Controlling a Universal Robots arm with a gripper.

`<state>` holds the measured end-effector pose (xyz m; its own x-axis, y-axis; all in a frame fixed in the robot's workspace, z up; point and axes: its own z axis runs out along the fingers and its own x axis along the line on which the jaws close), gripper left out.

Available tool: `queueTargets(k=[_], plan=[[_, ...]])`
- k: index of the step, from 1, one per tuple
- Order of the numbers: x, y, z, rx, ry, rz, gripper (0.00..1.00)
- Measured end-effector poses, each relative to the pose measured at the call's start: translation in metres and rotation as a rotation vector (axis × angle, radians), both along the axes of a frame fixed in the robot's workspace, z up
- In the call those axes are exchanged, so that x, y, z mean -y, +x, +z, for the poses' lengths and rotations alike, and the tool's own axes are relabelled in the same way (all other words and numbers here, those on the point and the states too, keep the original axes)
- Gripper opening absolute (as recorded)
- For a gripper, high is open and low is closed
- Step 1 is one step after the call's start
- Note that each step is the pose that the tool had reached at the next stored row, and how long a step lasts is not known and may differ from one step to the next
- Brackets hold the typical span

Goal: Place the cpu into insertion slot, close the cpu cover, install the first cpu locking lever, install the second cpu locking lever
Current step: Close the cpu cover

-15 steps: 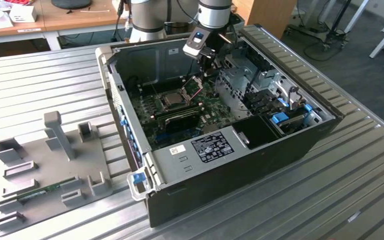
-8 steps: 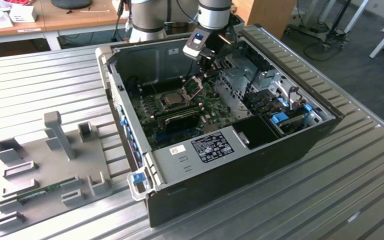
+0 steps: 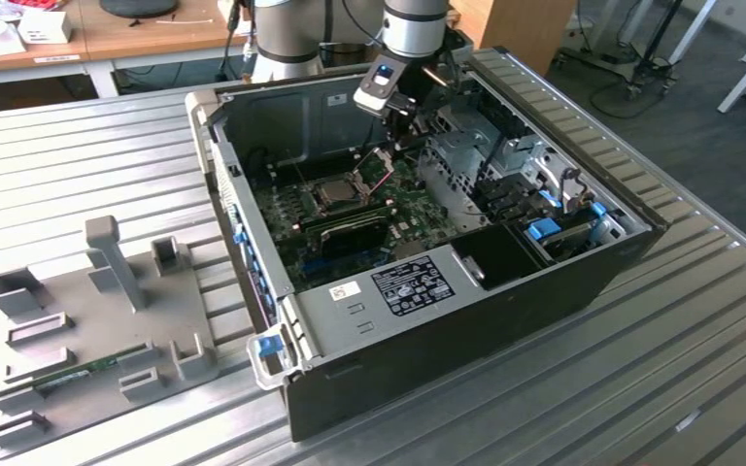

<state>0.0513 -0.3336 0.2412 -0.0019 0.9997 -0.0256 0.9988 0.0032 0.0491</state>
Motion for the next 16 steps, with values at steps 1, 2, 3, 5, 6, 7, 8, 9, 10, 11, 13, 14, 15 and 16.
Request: queueTargets(k=[1,2,3,5,6,7,8,9,10,11,13,14,15,16], plan=[[0.0,-0.0009,0.0,0.0,-0.0001,0.0,0.1],[0.0,-0.0019,0.0,-0.0001,0.0,0.0,0.1],[0.0,-0.0029,0.0,-0.0001,-0.0001,0.0,0.1],[-0.0001,-0.005,-0.0001,0.0,0.0,0.0,0.1],[-0.0001,-0.006,0.0,0.0,0.0,0.0,0.1],[0.0,-0.0067,-0.0001,0.0,0.0,0.0,0.1],[0.0,-0.007,-0.0001,0.0,0.0001,0.0,0.1],[-0.0001,-0.007,-0.0001,0.0,0.0001,0.0,0.1],[-0.0001,-0.007,-0.0001,0.0,0.0,0.0,0.1],[-0.0001,-0.0071,0.0,-0.0001,0.0,0.0,0.1],[-0.0001,-0.0071,0.0,0.0,0.0,0.0,0.1],[-0.0001,-0.0072,-0.0001,-0.0001,0.0,0.0,0.1],[-0.0001,-0.0072,0.0,-0.0001,0.0,0.0,0.1],[-0.0001,-0.0072,-0.0001,-0.0001,0.0,0.0,0.1]])
